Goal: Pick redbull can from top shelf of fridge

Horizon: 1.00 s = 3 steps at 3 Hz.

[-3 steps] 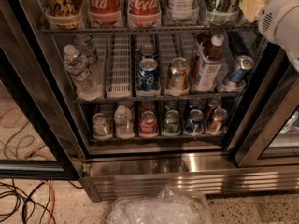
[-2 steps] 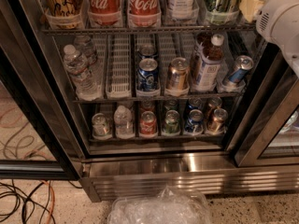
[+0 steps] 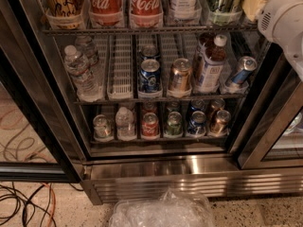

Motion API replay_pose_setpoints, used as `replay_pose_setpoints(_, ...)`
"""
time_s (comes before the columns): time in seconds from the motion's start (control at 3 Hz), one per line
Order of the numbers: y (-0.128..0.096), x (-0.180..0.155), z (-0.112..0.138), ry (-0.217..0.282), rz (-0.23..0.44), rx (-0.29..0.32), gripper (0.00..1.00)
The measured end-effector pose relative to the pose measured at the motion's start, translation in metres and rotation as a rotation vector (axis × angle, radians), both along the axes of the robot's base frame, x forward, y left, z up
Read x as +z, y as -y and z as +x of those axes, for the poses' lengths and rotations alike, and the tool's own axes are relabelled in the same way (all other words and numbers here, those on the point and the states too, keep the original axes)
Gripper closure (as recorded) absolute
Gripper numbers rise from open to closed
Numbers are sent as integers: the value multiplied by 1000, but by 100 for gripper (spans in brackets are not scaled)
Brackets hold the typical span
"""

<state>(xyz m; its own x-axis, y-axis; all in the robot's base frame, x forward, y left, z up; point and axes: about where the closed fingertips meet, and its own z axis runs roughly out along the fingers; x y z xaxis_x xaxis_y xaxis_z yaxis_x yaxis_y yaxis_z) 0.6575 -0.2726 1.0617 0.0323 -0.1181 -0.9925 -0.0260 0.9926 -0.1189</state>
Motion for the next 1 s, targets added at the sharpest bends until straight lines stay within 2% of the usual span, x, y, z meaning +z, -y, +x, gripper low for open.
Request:
replay_pose_setpoints(0.33,0,0,0,0,0,0,95)
replay_pose_setpoints(0.67,-8,31,-9,43,-19,26,100)
replay_pose_setpoints(1.0,-15,74,-27,88,14,62,100)
